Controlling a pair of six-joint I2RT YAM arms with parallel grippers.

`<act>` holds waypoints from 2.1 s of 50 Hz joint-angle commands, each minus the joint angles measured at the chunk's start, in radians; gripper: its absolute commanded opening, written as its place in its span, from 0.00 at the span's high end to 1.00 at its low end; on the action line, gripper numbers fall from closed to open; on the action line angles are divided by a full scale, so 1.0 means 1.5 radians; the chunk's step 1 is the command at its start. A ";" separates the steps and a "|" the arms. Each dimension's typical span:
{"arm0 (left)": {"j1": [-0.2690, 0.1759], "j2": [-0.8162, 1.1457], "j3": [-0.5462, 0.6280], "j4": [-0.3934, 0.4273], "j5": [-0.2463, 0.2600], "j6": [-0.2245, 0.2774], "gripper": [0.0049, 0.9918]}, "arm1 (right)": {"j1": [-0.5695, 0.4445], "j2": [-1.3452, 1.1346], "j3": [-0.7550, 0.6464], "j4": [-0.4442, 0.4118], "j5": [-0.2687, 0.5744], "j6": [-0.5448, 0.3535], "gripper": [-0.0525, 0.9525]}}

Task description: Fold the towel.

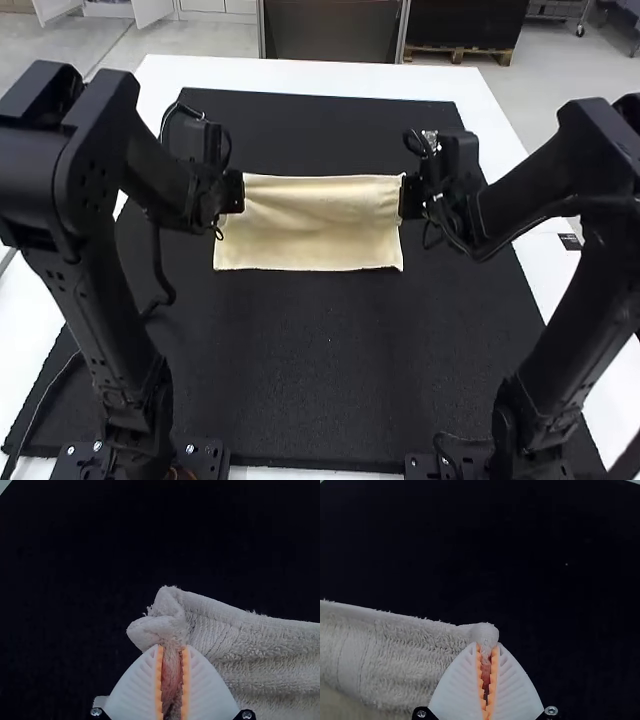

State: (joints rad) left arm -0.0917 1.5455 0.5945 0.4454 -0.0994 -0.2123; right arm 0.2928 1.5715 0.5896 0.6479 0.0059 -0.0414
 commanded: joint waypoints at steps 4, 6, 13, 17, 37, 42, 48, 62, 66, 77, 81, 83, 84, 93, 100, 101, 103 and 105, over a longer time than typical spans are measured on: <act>0.008 0.014 -0.004 0.010 -0.037 0.012 0.89 | -0.004 0.016 -0.010 0.006 0.040 -0.002 0.93; 0.008 0.017 -0.003 0.012 -0.037 0.013 0.89 | -0.004 0.021 -0.010 0.007 0.039 -0.002 0.93; 0.008 0.034 -0.005 0.020 -0.037 0.013 0.89 | -0.004 0.035 -0.010 0.013 0.039 -0.002 0.93; 0.008 0.044 -0.004 0.021 -0.037 0.015 0.89 | -0.004 0.041 -0.010 0.020 0.039 -0.002 0.93; 0.008 0.068 -0.008 0.033 -0.038 0.017 0.89 | -0.002 0.079 -0.017 0.031 0.037 -0.006 0.93; 0.008 0.073 -0.014 0.046 -0.038 0.017 0.89 | -0.002 0.090 -0.018 0.035 0.037 -0.007 0.93; 0.008 0.075 -0.018 0.053 -0.039 0.022 0.89 | -0.002 0.092 -0.018 0.049 0.036 -0.006 0.93; 0.008 0.090 -0.022 0.072 -0.043 0.030 0.89 | 0.000 0.113 -0.018 0.051 0.035 -0.009 0.93; 0.008 0.093 -0.022 0.072 -0.043 0.030 0.89 | 0.000 0.117 -0.018 0.051 0.035 -0.009 0.93; 0.008 0.117 -0.021 0.077 -0.042 0.030 0.89 | 0.000 0.137 -0.018 0.069 0.037 -0.009 0.93; 0.008 0.118 -0.020 0.077 -0.042 0.030 0.89 | 0.000 0.141 -0.017 0.074 0.037 -0.009 0.93; 0.009 0.118 -0.020 0.076 -0.043 0.030 0.89 | 0.000 0.140 -0.018 0.076 0.037 -0.009 0.93; 0.008 0.118 -0.020 0.076 -0.043 0.030 0.89 | 0.000 0.140 -0.018 0.076 0.037 -0.009 0.93; 0.008 0.120 -0.020 0.075 -0.043 0.030 0.89 | 0.000 0.151 -0.018 0.080 0.037 -0.011 0.93; 0.008 0.120 -0.019 0.076 -0.043 0.030 0.89 | 0.000 0.155 -0.018 0.084 0.037 -0.012 0.93; 0.008 0.120 -0.019 0.075 -0.043 0.030 0.89 | 0.000 0.154 -0.018 0.086 0.037 -0.013 0.93; 0.008 0.120 -0.020 0.076 -0.043 0.030 0.89 | 0.000 0.155 -0.018 0.090 0.037 -0.014 0.93; 0.008 0.120 -0.019 0.076 -0.043 0.030 0.89 | 0.000 0.155 -0.018 0.093 0.037 -0.015 0.93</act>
State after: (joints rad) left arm -0.0917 1.7275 0.5644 0.5518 -0.0978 -0.1799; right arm 0.2974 1.7992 0.5659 0.7700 0.0032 -0.0471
